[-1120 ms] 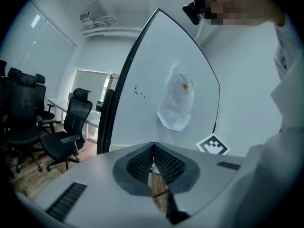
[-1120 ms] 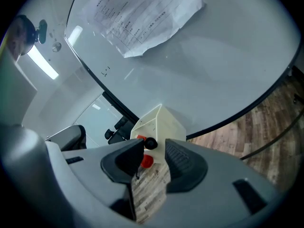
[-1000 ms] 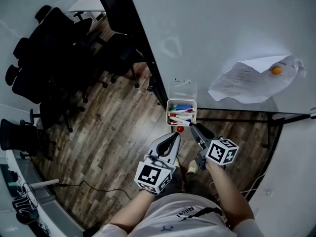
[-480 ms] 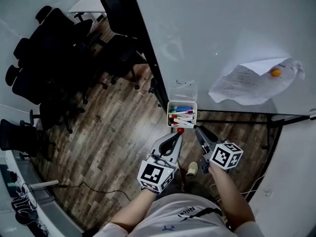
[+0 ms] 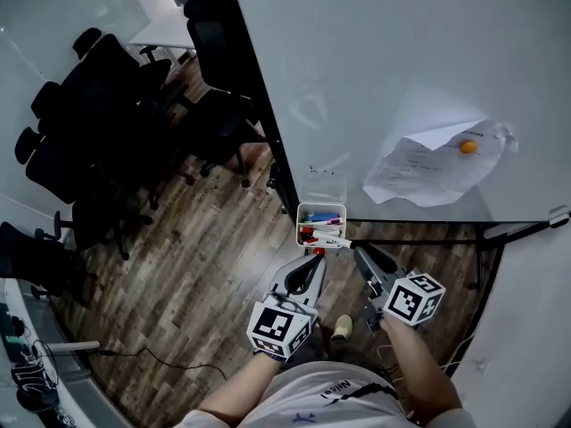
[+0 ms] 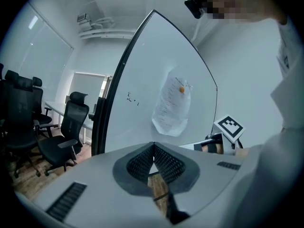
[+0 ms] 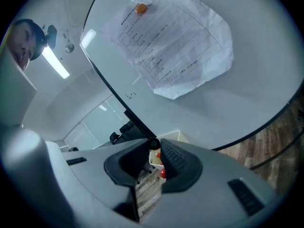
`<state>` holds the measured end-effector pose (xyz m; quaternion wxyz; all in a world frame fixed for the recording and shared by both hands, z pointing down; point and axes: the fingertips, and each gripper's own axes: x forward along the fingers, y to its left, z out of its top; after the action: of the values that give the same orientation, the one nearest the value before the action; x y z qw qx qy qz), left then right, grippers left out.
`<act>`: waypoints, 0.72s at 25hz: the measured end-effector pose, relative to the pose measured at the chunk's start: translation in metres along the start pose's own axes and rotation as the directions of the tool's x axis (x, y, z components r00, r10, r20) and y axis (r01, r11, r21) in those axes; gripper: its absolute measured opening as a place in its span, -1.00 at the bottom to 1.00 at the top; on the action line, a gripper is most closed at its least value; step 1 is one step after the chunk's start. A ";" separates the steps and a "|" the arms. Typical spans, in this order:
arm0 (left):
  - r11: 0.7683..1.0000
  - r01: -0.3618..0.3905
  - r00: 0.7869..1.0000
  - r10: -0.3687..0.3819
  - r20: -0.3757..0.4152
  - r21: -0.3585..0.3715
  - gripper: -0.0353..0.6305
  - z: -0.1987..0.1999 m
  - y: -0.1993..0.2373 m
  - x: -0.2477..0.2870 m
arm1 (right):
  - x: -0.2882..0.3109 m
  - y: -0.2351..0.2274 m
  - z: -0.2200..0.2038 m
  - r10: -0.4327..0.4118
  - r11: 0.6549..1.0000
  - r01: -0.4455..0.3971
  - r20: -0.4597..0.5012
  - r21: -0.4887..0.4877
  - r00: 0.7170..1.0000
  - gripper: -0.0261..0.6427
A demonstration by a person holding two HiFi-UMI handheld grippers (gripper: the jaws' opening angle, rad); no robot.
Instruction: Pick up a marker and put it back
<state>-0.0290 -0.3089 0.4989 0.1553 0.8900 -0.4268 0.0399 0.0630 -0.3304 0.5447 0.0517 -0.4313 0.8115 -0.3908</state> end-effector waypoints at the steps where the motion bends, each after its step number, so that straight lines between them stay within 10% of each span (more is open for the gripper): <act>1: 1.000 0.001 1.000 -0.001 0.006 0.003 -0.86 0.004 -0.002 -0.001 | -0.002 0.007 0.006 0.010 1.000 -0.010 0.007 -0.007 1.000 -0.67; 18: 0.997 0.031 0.987 -0.042 0.154 0.069 -0.86 0.094 -0.041 -0.029 | -0.045 0.106 0.097 0.183 0.978 -0.166 0.137 -0.127 0.973 -0.67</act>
<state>-0.0215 -0.2925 0.3938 0.0928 0.9027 -0.4197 -0.0185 0.0620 -0.3199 0.3942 0.1211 -0.3885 0.8613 -0.3041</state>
